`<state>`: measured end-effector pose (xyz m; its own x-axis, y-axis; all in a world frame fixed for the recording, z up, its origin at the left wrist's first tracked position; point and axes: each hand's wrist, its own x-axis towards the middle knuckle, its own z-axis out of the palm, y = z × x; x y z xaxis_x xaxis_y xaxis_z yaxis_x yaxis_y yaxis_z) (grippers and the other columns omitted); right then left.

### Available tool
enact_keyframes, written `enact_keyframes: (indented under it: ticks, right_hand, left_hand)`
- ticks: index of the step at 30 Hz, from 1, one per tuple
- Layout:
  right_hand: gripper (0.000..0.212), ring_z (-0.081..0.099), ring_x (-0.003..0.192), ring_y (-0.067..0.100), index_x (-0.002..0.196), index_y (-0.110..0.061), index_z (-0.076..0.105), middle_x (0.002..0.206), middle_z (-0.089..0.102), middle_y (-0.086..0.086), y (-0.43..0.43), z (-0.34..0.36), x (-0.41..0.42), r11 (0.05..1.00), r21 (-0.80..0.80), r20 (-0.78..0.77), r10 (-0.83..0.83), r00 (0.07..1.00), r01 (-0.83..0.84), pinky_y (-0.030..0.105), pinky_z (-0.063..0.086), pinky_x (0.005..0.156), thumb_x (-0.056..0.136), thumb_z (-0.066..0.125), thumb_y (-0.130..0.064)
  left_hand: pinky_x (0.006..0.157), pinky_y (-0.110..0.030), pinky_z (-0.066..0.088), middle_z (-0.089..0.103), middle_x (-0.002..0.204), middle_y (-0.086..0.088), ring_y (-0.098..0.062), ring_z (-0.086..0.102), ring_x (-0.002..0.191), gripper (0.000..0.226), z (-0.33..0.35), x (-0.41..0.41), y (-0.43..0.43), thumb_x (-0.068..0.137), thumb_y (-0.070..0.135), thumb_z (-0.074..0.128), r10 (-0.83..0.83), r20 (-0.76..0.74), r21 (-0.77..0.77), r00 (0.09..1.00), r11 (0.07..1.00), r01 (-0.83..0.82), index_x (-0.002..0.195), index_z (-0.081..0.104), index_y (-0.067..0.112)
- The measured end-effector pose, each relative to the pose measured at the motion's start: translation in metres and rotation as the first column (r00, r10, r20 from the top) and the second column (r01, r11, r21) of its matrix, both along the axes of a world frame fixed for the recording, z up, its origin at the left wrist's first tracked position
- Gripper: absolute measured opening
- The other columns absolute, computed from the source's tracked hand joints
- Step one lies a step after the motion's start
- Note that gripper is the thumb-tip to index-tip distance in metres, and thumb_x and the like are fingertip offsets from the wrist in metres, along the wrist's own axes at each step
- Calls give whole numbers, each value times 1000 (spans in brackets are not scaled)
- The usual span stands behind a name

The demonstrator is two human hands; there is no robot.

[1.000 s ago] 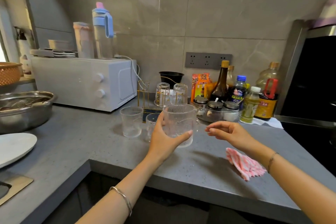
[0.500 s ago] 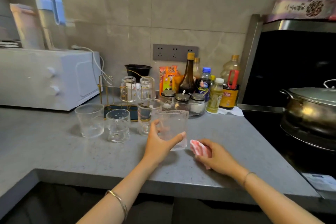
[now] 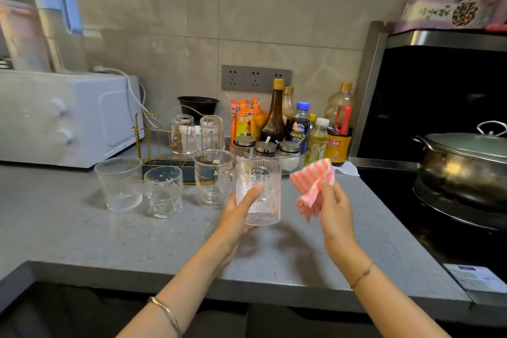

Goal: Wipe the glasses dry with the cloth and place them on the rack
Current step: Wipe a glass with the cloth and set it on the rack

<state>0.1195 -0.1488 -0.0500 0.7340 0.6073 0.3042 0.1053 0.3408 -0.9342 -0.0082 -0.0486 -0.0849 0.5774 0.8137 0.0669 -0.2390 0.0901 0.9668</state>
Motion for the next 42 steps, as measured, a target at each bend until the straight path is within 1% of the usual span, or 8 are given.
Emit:
enact_keyframes:
  ticks: [5, 10, 13, 19, 29, 35, 39, 42]
  right_hand:
    - [34, 53, 113, -13, 130, -44, 44, 121, 60, -28, 6, 4, -30, 979, 97, 339, 137, 931, -179, 15, 49, 92, 98, 42, -31]
    - [39, 21, 139, -9, 126, -63, 43, 153, 23, -26, 15, -1, -48, 982, 78, 597, 92, 797, -172, 9, 29, 107, 90, 51, -51]
    - [42, 17, 143, -2, 128, -63, 42, 155, 18, -26, 20, -8, -51, 988, 95, 660, 27, 750, -120, 14, 26, 109, 86, 44, -67]
    - [38, 3, 145, -2, 129, -67, 34, 155, 3, -31, 32, 2, -42, 996, 46, 708, 19, 706, -73, 35, 19, 117, 91, 32, -65]
    - [44, -3, 147, 4, 145, -45, 30, 159, -1, -20, 51, 27, -14, 999, 35, 707, -14, 708, -15, 49, 11, 120, 101, 33, -40]
    - [46, -10, 147, 8, 144, -51, 25, 159, -5, -22, 35, -6, -41, 999, 1, 833, 22, 554, -40, 27, 3, 113, 98, 23, -53]
    - [40, -8, 147, 6, 139, -49, 37, 158, -2, -25, 38, 13, -38, 999, 16, 806, 12, 592, -42, 21, 2, 112, 99, 33, -47]
    - [40, -7, 146, 2, 138, -49, 38, 158, 0, -23, 44, 33, -28, 998, 27, 751, 18, 660, -58, 24, 4, 113, 99, 37, -40]
  left_hand:
    - [90, -33, 54, 66, 126, -10, -23, 64, 114, 90, 19, 6, -8, 60, 65, 73, -102, 142, -34, 985, 994, 108, 135, 54, 19]
    - [86, -37, 56, 65, 126, -14, -26, 65, 113, 89, 36, 9, -6, 66, 65, 73, -126, 225, -58, 966, 988, 142, 138, 50, 17]
    - [79, -37, 57, 60, 132, -17, -31, 64, 115, 111, 40, 12, -2, 55, 71, 79, -96, 292, -161, 952, 976, 147, 144, 39, 18]
    - [87, -31, 56, 70, 120, -5, -18, 66, 112, 62, 36, 16, -7, 83, 61, 49, -168, 289, -57, 942, 980, 192, 129, 59, 20]
    - [84, -43, 58, 64, 128, -13, -28, 66, 111, 62, 33, 18, -2, 86, 57, 61, -134, 241, 2, 961, 991, 137, 137, 49, 21]
    - [76, -27, 57, 72, 114, -6, -17, 70, 101, 54, 39, 12, 8, 91, 56, 36, -153, 233, 32, 960, 988, 150, 123, 61, 21]
    - [81, -33, 56, 73, 111, -5, -16, 70, 100, 49, 48, 8, -1, 81, 57, 42, -202, 262, 30, 944, 979, 201, 108, 71, 27]
    - [84, -40, 54, 70, 120, -8, -21, 67, 108, 51, 50, 6, -9, 84, 58, 50, -195, 266, 34, 944, 981, 193, 121, 65, 26]
